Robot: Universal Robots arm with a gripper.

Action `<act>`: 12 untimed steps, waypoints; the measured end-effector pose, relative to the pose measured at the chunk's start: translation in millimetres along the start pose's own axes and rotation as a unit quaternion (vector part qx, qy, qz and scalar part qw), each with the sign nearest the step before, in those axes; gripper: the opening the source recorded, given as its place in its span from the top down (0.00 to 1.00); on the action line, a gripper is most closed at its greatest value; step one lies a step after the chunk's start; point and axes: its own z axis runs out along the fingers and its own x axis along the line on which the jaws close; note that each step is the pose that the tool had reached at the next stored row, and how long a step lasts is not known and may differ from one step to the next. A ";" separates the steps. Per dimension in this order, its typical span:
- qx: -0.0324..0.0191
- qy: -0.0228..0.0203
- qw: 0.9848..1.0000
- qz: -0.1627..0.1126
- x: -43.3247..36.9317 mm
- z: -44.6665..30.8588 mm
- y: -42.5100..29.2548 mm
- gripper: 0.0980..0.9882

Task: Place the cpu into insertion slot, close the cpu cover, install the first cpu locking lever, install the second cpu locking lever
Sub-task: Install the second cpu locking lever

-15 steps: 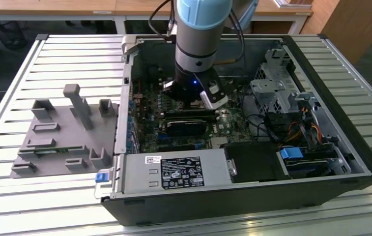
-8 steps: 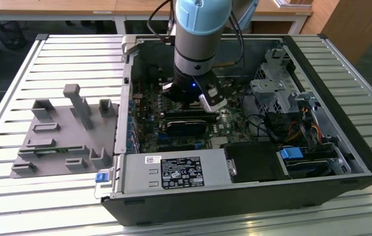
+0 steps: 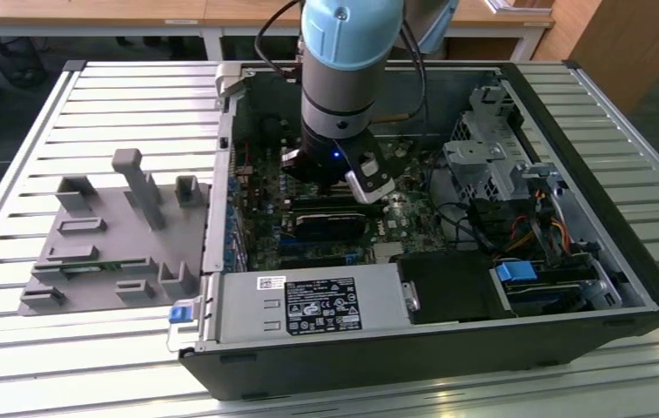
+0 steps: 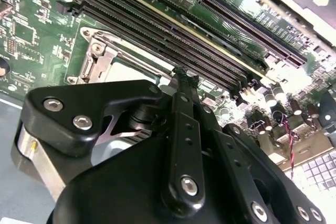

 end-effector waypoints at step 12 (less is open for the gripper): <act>-0.011 0.000 1.000 0.000 5.4 8.5 -4.0 0.99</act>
